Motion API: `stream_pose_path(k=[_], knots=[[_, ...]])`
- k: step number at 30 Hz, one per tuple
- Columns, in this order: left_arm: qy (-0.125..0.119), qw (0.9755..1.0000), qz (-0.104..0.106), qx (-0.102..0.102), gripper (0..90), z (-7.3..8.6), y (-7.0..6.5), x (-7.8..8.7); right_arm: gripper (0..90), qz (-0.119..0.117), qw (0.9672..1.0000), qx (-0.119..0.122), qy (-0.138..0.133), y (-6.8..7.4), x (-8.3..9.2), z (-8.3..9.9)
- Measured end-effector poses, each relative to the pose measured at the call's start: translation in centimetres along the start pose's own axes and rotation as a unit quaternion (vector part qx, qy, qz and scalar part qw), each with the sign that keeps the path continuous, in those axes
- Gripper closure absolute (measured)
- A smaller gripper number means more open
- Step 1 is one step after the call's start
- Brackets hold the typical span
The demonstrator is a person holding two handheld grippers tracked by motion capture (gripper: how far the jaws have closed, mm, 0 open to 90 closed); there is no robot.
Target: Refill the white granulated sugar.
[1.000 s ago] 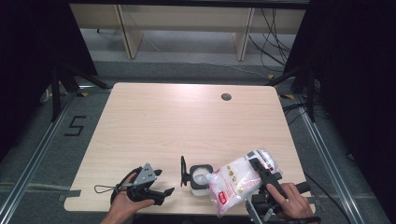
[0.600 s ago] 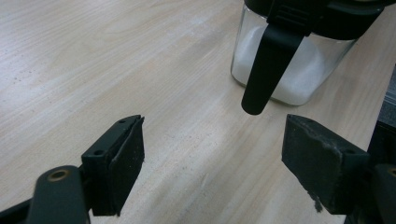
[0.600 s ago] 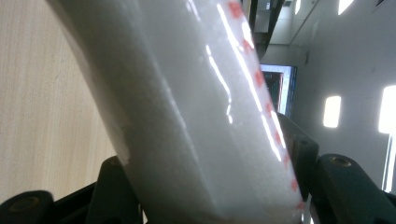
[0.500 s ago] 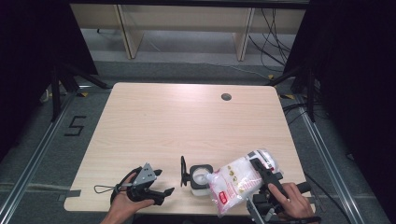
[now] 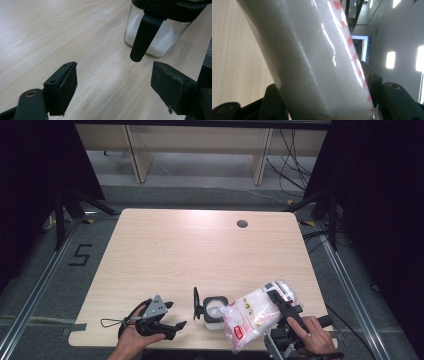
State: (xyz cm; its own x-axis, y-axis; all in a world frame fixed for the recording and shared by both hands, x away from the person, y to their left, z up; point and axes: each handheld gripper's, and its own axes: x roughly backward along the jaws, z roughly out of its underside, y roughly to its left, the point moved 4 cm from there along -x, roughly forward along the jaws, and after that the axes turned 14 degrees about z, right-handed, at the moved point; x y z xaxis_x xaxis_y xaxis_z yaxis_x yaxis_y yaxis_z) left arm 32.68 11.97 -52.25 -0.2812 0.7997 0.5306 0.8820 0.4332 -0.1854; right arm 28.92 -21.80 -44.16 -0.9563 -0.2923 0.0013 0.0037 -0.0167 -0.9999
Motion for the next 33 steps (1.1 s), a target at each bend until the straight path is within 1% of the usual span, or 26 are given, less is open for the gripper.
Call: stream_pose_path(k=[1,4,5,6,7,8,9,11,12,13,14,15,16,17,18,19,20,23,24,25,27,29,30,31,32,33], knots=[[0.007,1.0,-0.002,-0.002,20.6,-0.06,0.14,0.11,47.2,0.004,0.9998,0.016,-0.007,-0.28,-0.1,-0.01],[0.006,1.0,-0.004,0.002,20.5,-0.03,0.12,0.06,47.2,0.004,0.9998,0.017,-0.008,-0.28,-0.13,0.08],[0.003,1.0,-0.002,0.002,20.5,0.02,0.08,0.02,47.2,0.002,1.0,0.006,-0.005,-0.09,-0.14,0.14],[0.001,1.0,0.002,-0.001,20.5,0.0,0.03,0.0,47.2,0.001,1.0,0.006,-0.003,-0.07,-0.12,0.16],[0.011,0.9999,-0.002,-0.006,20.6,0.02,0.16,0.17,47.2,0.001,1.0,0.008,-0.001,-0.11,-0.09,0.14],[0.006,1.0,-0.001,0.002,20.6,-0.07,0.11,0.08,47.2,0.005,0.9998,0.018,-0.007,-0.29,-0.12,0.06],[0.003,1.0,-0.003,0.005,20.6,-0.09,0.08,0.04,47.2,0.004,0.9999,0.015,-0.007,-0.27,-0.11,0.02],[0.002,1.0,-0.001,-0.003,20.5,-0.03,0.08,0.02,47.2,0.004,0.9999,0.014,-0.008,-0.26,-0.1,-0.05],[0.0,1.0,0.0,0.0,20.5,-0.01,0.02,-0.02,47.2,0.001,1.0,0.007,-0.003,-0.09,-0.04,-0.03],[0.005,1.0,0.0,-0.005,20.5,-0.03,0.15,0.04,47.2,0.003,0.9999,0.012,-0.007,-0.17,-0.1,-0.07],[0.007,1.0,-0.003,0.002,20.5,-0.04,0.13,0.07,47.2,0.003,0.9999,0.012,-0.007,-0.17,-0.1,-0.07],[0.007,1.0,-0.004,0.001,20.5,-0.03,0.13,0.09,47.2,0.003,0.9998,0.02,-0.008,-0.22,-0.15,-0.05],[0.004,1.0,-0.002,-0.006,20.5,-0.04,0.16,0.08,47.2,0.003,0.9998,0.02,-0.008,-0.22,-0.15,-0.05],[0.0,1.0,-0.001,0.001,20.6,0.0,0.01,0.02,47.2,0.006,0.9996,0.024,-0.01,-0.3,-0.18,-0.06],[0.009,0.9999,-0.002,-0.006,20.6,0.02,0.15,0.16,47.2,0.006,0.9996,0.027,-0.01,-0.32,-0.18,-0.06],[0.006,1.0,-0.002,-0.004,20.5,-0.05,0.16,0.11,47.2,0.007,0.9995,0.027,-0.011,-0.33,-0.19,-0.08],[0.005,1.0,-0.003,0.005,20.5,-0.08,0.09,0.07,47.3,0.008,0.9995,0.027,-0.015,-0.33,-0.23,-0.13],[0.001,1.0,0.002,0.001,20.5,0.0,0.01,-0.04,47.3,0.007,0.9996,0.026,-0.012,-0.32,-0.16,-0.27],[0.0,1.0,0.0,0.001,20.5,0.0,0.0,-0.01,47.3,0.007,0.9995,0.029,-0.012,-0.33,-0.16,-0.32],[0.004,1.0,-0.001,0.002,20.6,-0.12,0.1,0.08,47.3,0.004,0.9998,0.021,-0.007,-0.17,-0.09,-0.31],[0.004,1.0,-0.003,0.004,20.6,-0.09,0.08,0.04,47.3,0.004,0.9997,0.022,-0.007,-0.18,-0.1,-0.32],[0.0,1.0,-0.001,-0.001,20.6,-0.01,0.03,-0.01,47.3,0.004,0.9997,0.022,-0.008,-0.19,-0.1,-0.32],[0.0,1.0,0.0,0.0,20.6,0.0,0.02,0.0,47.3,0.004,0.9997,0.022,-0.008,-0.19,-0.1,-0.32],[0.006,1.0,-0.002,-0.002,20.6,-0.04,0.13,0.11,47.3,0.004,0.9997,0.022,-0.007,-0.2,-0.1,-0.32],[0.003,1.0,-0.001,0.003,20.6,-0.13,0.09,0.07,47.3,0.005,0.9997,0.022,-0.007,-0.23,-0.1,-0.31],[0.003,1.0,-0.002,0.005,20.6,-0.09,0.08,0.03,47.3,0.002,0.9998,0.018,-0.005,-0.16,-0.09,-0.27]])
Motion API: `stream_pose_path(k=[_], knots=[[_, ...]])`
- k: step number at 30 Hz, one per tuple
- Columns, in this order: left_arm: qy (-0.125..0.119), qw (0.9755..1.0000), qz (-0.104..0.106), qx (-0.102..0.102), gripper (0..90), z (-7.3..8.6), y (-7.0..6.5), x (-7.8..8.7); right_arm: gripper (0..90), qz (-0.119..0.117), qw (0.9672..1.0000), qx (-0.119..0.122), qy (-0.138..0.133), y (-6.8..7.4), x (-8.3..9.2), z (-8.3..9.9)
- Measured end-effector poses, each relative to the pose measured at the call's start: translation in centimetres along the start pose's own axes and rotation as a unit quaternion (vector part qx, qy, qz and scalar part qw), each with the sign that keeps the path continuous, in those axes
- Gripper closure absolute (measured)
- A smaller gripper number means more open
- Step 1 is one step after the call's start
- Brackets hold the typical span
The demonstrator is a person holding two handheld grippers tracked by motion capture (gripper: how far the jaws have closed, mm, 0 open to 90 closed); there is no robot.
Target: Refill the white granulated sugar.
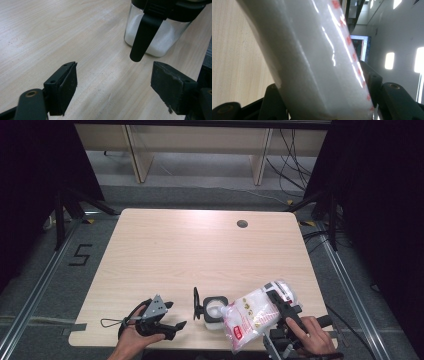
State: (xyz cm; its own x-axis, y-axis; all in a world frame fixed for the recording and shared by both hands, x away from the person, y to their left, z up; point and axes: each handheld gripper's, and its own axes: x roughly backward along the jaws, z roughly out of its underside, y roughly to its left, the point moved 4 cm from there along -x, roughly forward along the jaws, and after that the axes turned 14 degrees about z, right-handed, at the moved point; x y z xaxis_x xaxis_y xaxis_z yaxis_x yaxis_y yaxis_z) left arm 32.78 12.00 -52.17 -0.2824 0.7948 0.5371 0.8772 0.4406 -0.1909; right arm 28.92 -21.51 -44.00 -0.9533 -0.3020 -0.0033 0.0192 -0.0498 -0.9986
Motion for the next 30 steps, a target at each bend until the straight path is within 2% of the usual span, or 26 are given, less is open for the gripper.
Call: stream_pose_path(k=[1,3,4,5,6,9,11,12,14,15,16,17,18,20,22,23,25,26,27,28,29,30], knots=[[0.001,1.0,-0.001,-0.001,20.6,0.07,0.01,0.01,47.3,0.005,0.9999,0.01,-0.007,-0.25,-0.06,0.0],[-0.003,1.0,0.002,-0.006,20.6,0.09,-0.04,-0.02,47.3,0.002,0.9999,0.01,-0.001,-0.2,0.03,0.03],[0.002,1.0,0.0,-0.006,20.6,0.07,0.03,0.08,47.3,0.008,0.9998,0.012,-0.011,-0.21,-0.11,-0.02],[0.001,1.0,0.001,-0.002,20.6,-0.02,0.01,0.06,47.3,0.008,0.9999,0.01,-0.011,-0.2,-0.11,-0.03],[-0.001,1.0,-0.001,0.001,20.6,0.0,-0.02,0.0,47.3,-0.001,1.0,-0.002,0.001,0.06,0.02,0.04],[-0.003,1.0,0.002,-0.007,20.6,0.08,-0.03,-0.03,47.3,0.003,0.9999,0.013,-0.003,-0.25,0.01,-0.1],[0.001,1.0,0.002,-0.008,20.6,-0.05,0.1,0.04,47.3,0.004,0.9999,0.014,-0.002,-0.25,0.02,-0.11],[0.0,1.0,0.0,-0.001,20.6,0.0,0.02,0.01,47.3,0.004,0.9999,0.014,-0.002,-0.26,0.02,-0.12],[0.001,1.0,0.0,-0.01,20.6,0.09,0.04,0.03,47.4,0.007,0.9998,0.017,-0.006,-0.31,-0.04,-0.16],[-0.003,1.0,0.002,-0.005,20.6,0.09,-0.05,-0.01,47.3,0.007,0.9998,0.018,-0.006,-0.32,-0.03,-0.16],[0.002,0.9999,0.003,-0.011,20.6,-0.06,0.14,0.07,47.4,0.005,0.9998,0.017,-0.006,-0.3,-0.02,-0.16],[0.002,0.9999,0.003,-0.011,20.6,-0.06,0.14,0.07,47.4,0.005,0.9998,0.017,-0.006,-0.3,-0.02,-0.16],[0.0,1.0,0.0,-0.001,20.6,0.0,0.01,0.01,47.3,0.003,0.9999,0.015,-0.002,-0.28,0.03,-0.13],[0.001,1.0,0.0,-0.008,20.6,0.1,0.03,0.03,47.4,0.003,0.9999,0.014,-0.001,-0.25,0.02,-0.11],[0.003,1.0,0.001,-0.006,20.6,0.03,0.03,0.08,47.4,0.003,0.9999,0.014,-0.002,-0.26,0.02,-0.12],[0.004,0.9999,0.004,-0.013,20.6,-0.06,0.16,0.1,47.4,0.003,0.9999,0.014,-0.002,-0.26,0.02,-0.12],[0.001,1.0,0.0,0.001,20.6,0.05,-0.02,0.0,47.4,0.003,0.9999,0.015,-0.002,-0.3,0.05,-0.14],[0.007,0.9999,0.0,-0.015,20.6,0.12,0.12,0.13,47.4,0.004,0.9999,0.015,-0.001,-0.36,0.08,-0.16],[0.007,0.9999,0.0,-0.015,20.6,0.12,0.12,0.13,47.4,0.004,0.9999,0.015,-0.001,-0.36,0.08,-0.16],[0.002,1.0,0.002,-0.008,20.6,0.0,0.07,0.06,47.4,0.002,1.0,0.006,0.004,-0.23,0.13,-0.12],[0.003,0.9999,0.004,-0.009,20.6,-0.06,0.13,0.08,47.4,0.004,0.9999,0.015,-0.001,-0.4,0.09,-0.17],[-0.001,1.0,0.0,0.001,20.6,0.06,-0.02,-0.02,47.4,0.003,0.9999,0.015,-0.002,-0.36,0.08,-0.17]])
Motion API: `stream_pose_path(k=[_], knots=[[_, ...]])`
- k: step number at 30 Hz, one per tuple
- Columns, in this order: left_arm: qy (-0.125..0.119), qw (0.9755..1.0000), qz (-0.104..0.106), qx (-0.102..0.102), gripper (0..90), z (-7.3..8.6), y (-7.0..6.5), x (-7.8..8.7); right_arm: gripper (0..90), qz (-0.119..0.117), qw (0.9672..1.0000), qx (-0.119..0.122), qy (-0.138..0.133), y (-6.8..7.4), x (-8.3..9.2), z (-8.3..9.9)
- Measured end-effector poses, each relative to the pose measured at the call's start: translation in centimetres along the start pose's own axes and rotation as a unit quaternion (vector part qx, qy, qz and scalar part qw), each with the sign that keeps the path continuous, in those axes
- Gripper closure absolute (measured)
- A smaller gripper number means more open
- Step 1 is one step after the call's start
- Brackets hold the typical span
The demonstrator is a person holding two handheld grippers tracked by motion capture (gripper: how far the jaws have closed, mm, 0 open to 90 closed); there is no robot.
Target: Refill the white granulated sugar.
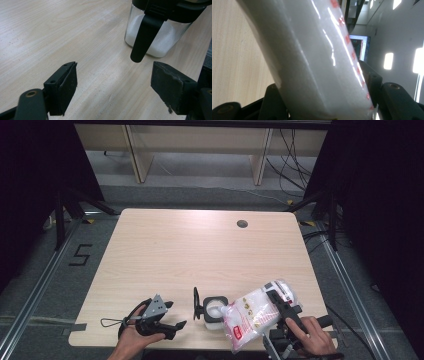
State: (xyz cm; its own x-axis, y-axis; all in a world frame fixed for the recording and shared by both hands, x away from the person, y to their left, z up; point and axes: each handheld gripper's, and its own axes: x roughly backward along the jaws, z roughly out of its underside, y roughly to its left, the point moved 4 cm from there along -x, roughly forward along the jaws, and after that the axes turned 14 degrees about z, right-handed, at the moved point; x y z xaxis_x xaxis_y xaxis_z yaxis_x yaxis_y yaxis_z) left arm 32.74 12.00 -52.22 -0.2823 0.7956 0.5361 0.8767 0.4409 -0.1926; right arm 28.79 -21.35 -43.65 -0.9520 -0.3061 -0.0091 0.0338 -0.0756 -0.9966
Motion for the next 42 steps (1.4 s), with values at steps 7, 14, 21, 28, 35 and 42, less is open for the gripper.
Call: stream_pose_path(k=[7,14,21,28,35,42], knots=[[0.001,1.0,-0.001,0.001,20.6,-0.01,0.01,0.0,47.4,-0.001,0.9997,-0.021,0.01,0.28,0.17,0.01],[0.01,0.9999,-0.002,-0.009,20.6,0.1,0.1,0.19,47.4,-0.001,1.0,0.001,0.0,-0.03,0.03,-0.1],[-0.003,1.0,0.001,-0.006,20.6,0.04,-0.03,-0.01,47.5,0.0,1.0,0.002,-0.003,-0.04,-0.02,-0.13],[0.011,0.9998,0.001,-0.018,20.6,0.0,0.18,0.24,47.5,0.0,1.0,-0.002,-0.005,0.02,-0.04,-0.09],[0.001,1.0,-0.006,-0.006,20.6,-0.05,-0.02,-0.01,47.5,0.004,0.9999,0.004,-0.011,-0.18,-0.07,-0.18],[0.006,0.9999,-0.007,-0.008,20.7,-0.01,0.04,0.03,47.6,0.001,1.0,0.005,-0.007,-0.2,-0.03,-0.09]])
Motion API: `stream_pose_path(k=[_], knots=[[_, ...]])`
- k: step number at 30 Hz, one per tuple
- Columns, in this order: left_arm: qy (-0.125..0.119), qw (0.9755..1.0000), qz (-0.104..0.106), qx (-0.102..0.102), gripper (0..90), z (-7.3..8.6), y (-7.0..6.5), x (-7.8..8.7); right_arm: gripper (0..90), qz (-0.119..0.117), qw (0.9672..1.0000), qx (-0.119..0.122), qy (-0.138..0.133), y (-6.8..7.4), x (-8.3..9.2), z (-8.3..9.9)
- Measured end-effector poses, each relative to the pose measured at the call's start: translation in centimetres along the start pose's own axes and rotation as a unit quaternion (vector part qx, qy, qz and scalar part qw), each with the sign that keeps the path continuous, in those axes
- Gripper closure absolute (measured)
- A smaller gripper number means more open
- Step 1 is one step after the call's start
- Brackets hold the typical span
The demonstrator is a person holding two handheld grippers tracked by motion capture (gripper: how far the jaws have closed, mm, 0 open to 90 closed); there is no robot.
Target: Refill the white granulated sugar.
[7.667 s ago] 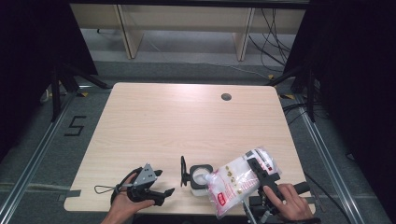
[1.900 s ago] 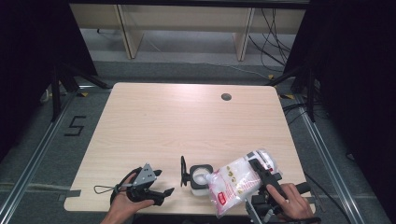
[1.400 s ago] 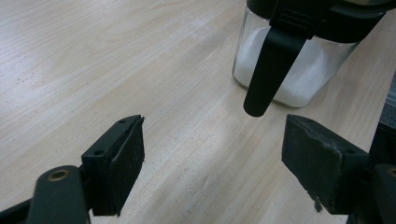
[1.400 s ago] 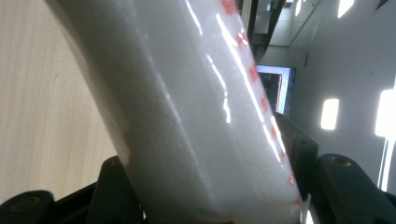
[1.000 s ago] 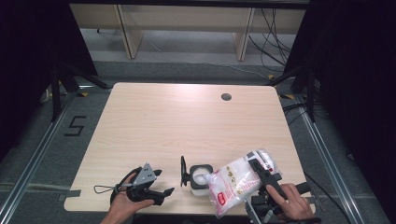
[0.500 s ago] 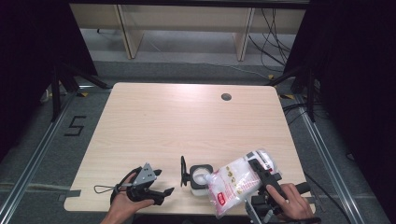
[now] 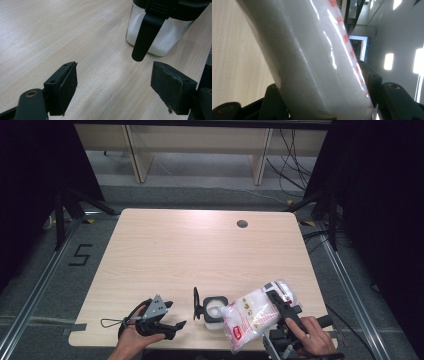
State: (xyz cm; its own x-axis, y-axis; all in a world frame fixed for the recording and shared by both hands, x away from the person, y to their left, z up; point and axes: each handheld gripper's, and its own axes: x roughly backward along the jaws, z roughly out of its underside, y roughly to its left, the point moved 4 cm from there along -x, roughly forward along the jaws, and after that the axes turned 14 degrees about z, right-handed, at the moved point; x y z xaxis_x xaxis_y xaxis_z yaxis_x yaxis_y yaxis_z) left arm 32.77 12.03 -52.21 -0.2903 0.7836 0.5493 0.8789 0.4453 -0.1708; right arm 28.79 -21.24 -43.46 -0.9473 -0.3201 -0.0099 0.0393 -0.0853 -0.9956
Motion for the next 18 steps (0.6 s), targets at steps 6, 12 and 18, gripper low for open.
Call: stream_pose_path(k=[6,12,18], knots=[[-0.006,1.0,0.0,-0.006,20.7,-0.05,0.08,-0.01,47.6,-0.003,0.9999,-0.014,0.008,0.17,0.1,0.11],[-0.005,1.0,0.0,-0.005,20.7,-0.03,0.07,0.03,47.6,-0.004,0.9999,-0.016,0.002,0.26,-0.03,0.14],[-0.005,1.0,0.0,-0.004,20.7,-0.01,0.08,0.01,47.6,-0.006,0.9998,-0.021,0.005,0.36,-0.04,0.29]])
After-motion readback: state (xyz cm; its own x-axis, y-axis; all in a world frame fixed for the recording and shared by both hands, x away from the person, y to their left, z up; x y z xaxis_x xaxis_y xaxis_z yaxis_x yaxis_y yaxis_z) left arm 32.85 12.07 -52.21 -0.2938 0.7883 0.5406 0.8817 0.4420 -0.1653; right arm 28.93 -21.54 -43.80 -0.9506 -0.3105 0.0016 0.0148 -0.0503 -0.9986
